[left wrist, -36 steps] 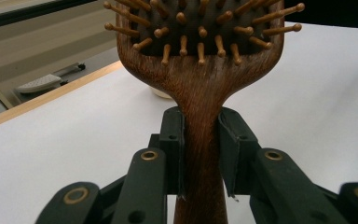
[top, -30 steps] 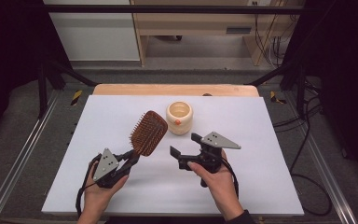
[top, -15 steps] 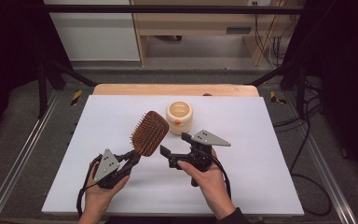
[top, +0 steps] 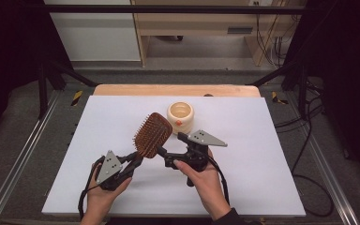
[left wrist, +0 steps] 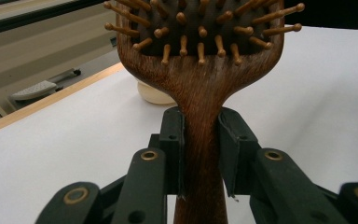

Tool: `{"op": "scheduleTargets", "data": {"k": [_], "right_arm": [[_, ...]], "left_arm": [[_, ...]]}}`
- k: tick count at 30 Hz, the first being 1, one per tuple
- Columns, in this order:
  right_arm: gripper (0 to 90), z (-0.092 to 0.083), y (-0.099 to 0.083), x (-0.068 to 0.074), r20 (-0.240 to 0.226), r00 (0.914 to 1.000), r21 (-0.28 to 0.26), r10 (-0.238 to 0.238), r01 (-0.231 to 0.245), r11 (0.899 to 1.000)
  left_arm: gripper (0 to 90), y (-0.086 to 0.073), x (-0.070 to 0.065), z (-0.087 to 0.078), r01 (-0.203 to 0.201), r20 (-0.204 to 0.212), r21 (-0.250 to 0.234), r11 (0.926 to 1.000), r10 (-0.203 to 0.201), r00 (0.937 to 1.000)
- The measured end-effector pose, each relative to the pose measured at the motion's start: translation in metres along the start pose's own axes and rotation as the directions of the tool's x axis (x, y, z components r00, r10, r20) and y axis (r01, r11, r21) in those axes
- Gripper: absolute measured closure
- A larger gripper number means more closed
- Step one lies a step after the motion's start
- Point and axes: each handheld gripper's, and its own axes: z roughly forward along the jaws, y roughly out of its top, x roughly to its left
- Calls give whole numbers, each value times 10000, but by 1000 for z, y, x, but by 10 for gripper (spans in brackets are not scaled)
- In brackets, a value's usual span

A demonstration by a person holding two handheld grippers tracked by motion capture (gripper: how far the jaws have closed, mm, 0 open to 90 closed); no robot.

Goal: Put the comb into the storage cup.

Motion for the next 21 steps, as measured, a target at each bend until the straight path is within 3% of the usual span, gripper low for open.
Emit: {"op": "scheduleTargets", "data": {"k": [21], "right_arm": [[124,6,-2,3,-295,9981,-170,536,-541,9984]], "left_arm": [[726,0,1,-1,81,-93,-62,9999,-82,9999]]}}
